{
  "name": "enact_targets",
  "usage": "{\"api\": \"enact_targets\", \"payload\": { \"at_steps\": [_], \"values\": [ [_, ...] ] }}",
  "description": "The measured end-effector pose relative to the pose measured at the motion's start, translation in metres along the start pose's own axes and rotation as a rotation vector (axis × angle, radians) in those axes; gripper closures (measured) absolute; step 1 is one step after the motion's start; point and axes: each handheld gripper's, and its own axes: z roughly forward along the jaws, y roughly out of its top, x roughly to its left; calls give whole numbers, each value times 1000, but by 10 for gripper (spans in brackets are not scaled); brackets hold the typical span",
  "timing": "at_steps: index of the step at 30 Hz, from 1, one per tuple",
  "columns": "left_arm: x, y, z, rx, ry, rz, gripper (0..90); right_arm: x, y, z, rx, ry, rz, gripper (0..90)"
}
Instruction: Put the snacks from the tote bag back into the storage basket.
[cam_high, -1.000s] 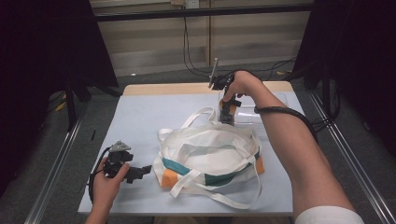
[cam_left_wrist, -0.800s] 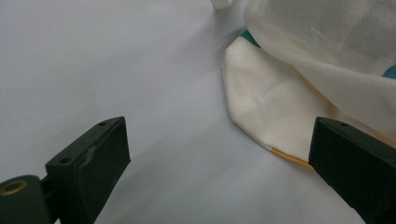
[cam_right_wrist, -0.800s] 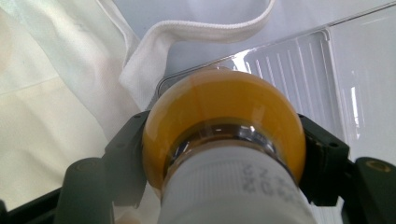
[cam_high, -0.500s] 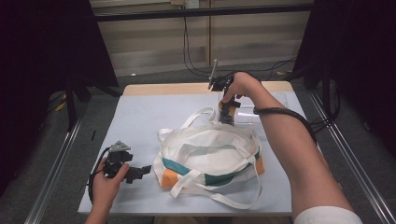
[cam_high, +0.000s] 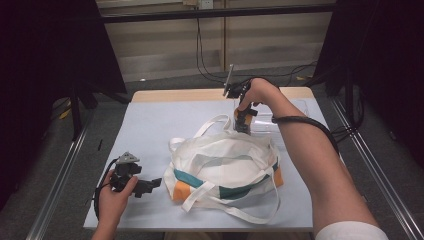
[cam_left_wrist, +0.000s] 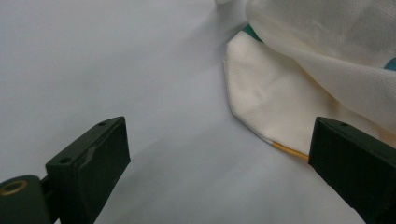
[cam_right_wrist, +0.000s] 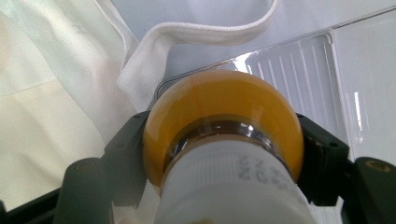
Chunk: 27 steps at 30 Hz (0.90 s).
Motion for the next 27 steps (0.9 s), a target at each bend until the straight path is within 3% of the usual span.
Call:
{"api": "enact_targets", "payload": {
  "at_steps": [5,11,13,27],
  "values": [
    [-1,-2,1,-16,7,-23,50,0,-1,0,0,-3,5,301],
    [-1,-1,2,-7,7,-15,50,-1,-1,-1,-10,-10,4,298],
    [-1,-1,1,4,7,3,50,-2,-2,-2,-22,-10,26,297],
    [-2,-1,0,-16,4,-20,51,0,-1,-4,-23,-23,47,229]
  ]
}}
